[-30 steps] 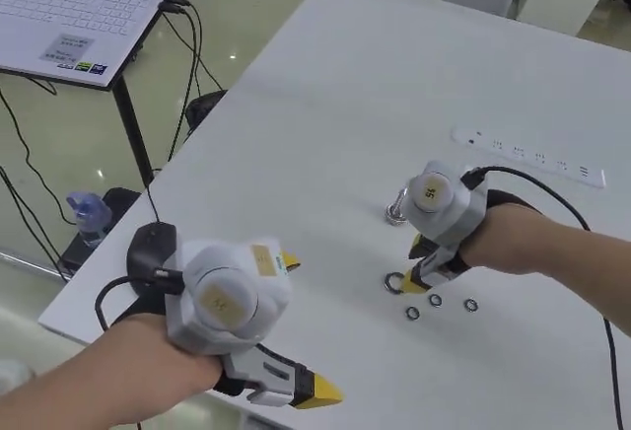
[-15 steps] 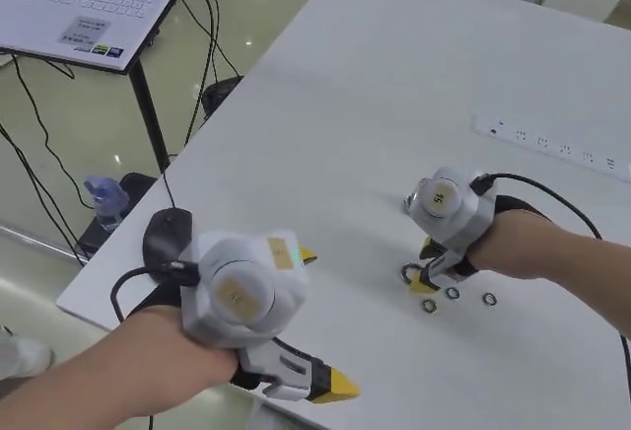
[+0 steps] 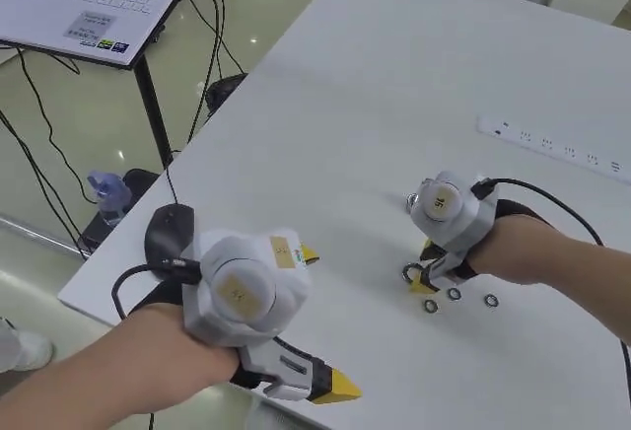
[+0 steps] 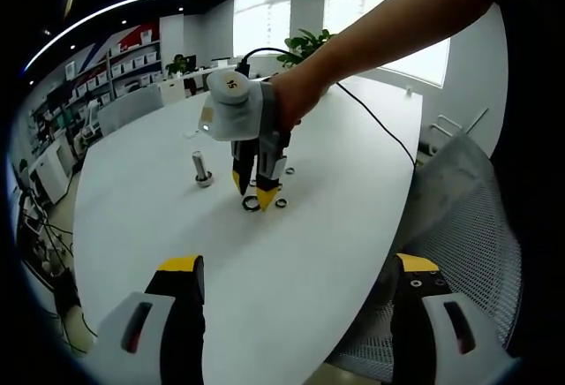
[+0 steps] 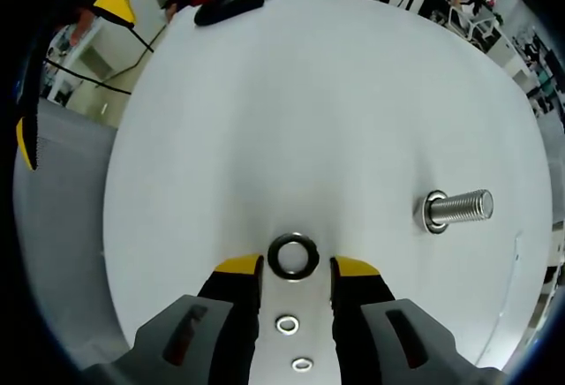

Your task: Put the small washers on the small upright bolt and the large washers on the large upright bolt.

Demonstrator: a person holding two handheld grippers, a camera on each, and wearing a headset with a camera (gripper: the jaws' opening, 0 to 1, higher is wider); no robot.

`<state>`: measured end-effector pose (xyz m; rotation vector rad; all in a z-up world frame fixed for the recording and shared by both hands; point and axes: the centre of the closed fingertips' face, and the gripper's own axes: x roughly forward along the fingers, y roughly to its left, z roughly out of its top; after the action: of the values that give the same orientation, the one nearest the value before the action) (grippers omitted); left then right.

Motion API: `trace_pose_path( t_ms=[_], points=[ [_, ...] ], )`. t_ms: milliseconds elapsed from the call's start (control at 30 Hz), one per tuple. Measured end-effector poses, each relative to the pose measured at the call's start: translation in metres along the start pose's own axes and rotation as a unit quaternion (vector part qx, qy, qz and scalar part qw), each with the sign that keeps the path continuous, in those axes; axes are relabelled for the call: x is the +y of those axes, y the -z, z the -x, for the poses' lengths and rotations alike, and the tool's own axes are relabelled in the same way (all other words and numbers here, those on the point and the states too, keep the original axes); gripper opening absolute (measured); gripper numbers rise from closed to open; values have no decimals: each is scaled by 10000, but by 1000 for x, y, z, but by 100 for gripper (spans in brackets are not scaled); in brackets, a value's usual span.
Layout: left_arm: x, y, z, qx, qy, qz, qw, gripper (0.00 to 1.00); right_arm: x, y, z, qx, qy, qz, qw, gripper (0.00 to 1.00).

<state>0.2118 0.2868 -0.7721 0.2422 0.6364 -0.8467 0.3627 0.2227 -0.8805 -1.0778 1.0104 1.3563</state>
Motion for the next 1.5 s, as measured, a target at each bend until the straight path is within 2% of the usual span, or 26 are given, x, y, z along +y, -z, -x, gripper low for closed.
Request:
trace_pose_path(
  t_ms=[567, 1000, 1500],
  points=[
    [-5, 5, 3, 17, -7, 1, 10000, 85, 7, -2, -1, 91, 26, -11, 10000, 24],
    [-6, 9, 5, 67, 11, 0, 10000, 84, 6, -3, -2, 137, 76, -153, 9998, 22],
    [-8, 13, 2, 181, 88, 13, 9998, 82, 6, -4, -2, 49, 41, -162, 9998, 22]
  ],
)
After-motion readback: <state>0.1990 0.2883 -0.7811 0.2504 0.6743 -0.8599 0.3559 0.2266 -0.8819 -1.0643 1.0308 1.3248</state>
